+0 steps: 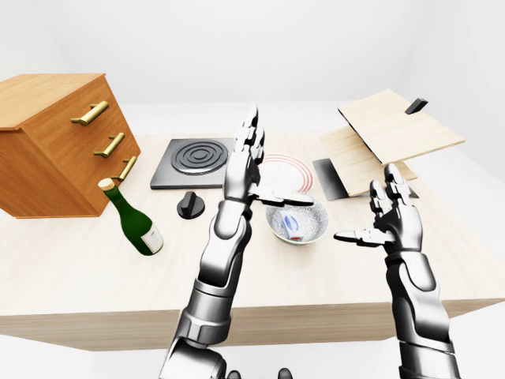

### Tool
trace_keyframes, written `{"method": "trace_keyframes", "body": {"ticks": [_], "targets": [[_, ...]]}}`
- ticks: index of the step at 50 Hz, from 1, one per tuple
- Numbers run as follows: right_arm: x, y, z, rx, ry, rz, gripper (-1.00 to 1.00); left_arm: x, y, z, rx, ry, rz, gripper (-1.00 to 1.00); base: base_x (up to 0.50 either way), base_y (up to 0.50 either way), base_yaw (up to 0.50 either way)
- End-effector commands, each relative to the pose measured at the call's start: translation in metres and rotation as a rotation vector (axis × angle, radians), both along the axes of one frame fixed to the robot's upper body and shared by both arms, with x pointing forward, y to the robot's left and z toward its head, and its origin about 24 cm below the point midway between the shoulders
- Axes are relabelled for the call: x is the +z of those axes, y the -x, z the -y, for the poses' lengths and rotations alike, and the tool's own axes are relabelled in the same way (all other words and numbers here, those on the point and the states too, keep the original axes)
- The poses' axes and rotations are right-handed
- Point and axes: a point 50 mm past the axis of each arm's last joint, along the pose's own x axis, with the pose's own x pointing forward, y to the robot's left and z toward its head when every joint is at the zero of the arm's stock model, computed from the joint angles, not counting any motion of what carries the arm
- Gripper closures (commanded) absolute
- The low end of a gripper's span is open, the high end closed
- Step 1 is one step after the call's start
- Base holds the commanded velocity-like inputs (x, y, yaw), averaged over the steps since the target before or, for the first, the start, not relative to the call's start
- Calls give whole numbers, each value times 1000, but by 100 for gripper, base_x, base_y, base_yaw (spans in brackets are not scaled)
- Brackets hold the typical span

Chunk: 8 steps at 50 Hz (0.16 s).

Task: Pick up the cream cheese and put it in the bowl.

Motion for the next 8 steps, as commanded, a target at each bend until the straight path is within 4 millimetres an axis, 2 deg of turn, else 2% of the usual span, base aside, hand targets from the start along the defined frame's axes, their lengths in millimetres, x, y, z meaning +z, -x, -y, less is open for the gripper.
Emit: {"method": "trace_keyframes", "body": {"ticks": [1, 8], "targets": [[10, 13, -25, 44, 22, 36, -100, -59, 31, -29, -9, -42, -135, -100, 0, 0, 0], [11, 11, -37, 43, 14, 61, -100, -86, 40, -34, -22, -46, -233, -100, 0, 0, 0]]}}
